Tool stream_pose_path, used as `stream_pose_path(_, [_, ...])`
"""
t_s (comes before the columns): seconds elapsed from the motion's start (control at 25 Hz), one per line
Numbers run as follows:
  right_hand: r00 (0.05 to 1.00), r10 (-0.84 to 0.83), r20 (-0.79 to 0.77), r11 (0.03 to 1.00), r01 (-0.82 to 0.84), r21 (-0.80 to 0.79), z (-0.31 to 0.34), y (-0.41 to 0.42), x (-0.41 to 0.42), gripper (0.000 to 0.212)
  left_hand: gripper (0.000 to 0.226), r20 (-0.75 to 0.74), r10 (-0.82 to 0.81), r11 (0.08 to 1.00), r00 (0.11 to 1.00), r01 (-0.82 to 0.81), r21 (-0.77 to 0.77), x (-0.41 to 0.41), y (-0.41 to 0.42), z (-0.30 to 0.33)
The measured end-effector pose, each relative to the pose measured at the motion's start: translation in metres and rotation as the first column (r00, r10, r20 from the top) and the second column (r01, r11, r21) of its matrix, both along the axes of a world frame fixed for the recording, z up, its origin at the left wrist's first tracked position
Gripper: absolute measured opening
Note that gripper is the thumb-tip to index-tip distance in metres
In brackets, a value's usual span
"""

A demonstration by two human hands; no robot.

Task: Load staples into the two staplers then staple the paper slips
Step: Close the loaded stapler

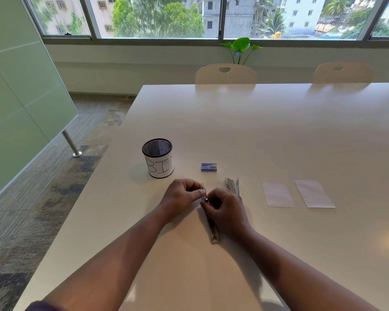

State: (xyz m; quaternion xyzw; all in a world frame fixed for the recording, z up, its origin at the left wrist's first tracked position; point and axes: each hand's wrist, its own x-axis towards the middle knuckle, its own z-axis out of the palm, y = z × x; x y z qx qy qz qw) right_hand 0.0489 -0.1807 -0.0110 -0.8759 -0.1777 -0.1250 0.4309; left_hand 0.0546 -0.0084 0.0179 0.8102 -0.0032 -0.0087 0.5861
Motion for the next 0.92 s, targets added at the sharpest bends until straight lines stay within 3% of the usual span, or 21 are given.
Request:
stream_pose_path(0.32, [1.000,0.000,-0.003,1.000,0.000,-0.006,0.0004,-0.0005,-0.0003,0.016,0.005,-0.026,0.030,0.999,0.999,-0.029,0.030,0.0016,0.0029,0.0004])
stream_pose_path(0.48, [1.000,0.009,-0.003,1.000,-0.009,0.002,-0.0002,-0.0014,0.0006,0.016,0.003,0.006,0.029,0.989,1.000,-0.030,0.147,0.0020,-0.0017,-0.0009])
stream_pose_path(0.6, [1.000,0.006,0.001,1.000,-0.006,0.009,-0.0011,-0.0010,0.0008,0.016,0.002,0.006,0.026,0.989,1.000,-0.027,0.144,0.0019,-0.0024,-0.0006])
stream_pose_path(0.92, [1.000,0.007,0.008,1.000,-0.007,0.030,-0.0022,-0.0002,0.0013,0.016,0.045,-0.096,0.051,0.998,0.994,-0.047,0.041,0.0046,-0.0013,0.0055])
